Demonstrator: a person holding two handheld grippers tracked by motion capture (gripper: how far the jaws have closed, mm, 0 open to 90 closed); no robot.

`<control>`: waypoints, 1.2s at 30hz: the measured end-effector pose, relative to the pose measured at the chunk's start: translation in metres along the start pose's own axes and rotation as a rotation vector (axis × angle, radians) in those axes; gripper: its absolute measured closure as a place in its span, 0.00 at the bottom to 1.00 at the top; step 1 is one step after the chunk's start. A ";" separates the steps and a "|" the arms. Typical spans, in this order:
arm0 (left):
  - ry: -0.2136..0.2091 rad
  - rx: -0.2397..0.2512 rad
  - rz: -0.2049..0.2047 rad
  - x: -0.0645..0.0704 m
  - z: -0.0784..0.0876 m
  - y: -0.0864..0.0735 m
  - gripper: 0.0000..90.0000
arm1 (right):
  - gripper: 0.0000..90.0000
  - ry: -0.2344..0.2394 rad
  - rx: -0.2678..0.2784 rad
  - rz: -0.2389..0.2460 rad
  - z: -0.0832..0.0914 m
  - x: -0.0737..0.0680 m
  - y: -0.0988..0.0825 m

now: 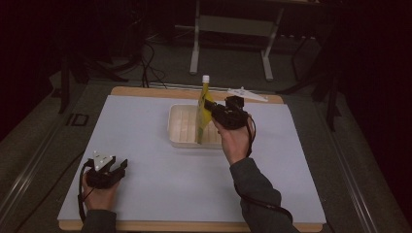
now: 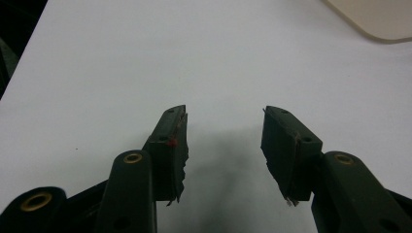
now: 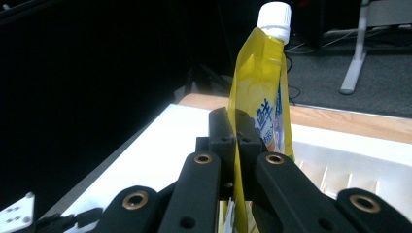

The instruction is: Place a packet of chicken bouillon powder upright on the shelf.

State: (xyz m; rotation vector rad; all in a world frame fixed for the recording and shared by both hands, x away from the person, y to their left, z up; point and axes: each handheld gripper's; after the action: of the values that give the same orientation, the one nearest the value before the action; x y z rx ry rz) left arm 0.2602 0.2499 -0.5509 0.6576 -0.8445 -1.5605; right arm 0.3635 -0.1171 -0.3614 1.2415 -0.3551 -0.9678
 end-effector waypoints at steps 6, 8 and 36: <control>-0.001 0.001 0.000 0.000 0.000 0.000 0.58 | 1.00 -0.022 0.018 0.010 -0.008 0.000 -0.002; -0.002 0.001 0.000 0.000 0.000 0.000 0.58 | 1.00 -0.036 0.025 0.020 -0.011 0.000 -0.003; -0.003 0.007 -0.003 0.000 0.001 0.000 0.57 | 1.00 -0.111 0.081 0.092 -0.022 -0.003 -0.024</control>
State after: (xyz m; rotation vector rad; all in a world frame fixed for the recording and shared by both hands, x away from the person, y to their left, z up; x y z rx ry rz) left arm 0.2593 0.2500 -0.5504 0.6615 -0.8518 -1.5628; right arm 0.3670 -0.1010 -0.3897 1.2365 -0.5386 -0.9524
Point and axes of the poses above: each handheld gripper's, and its own axes: z roughly backward along the jaws, y roughly out of its top, x roughly to its right, and after that the axes turned 3 degrees about z, right-handed
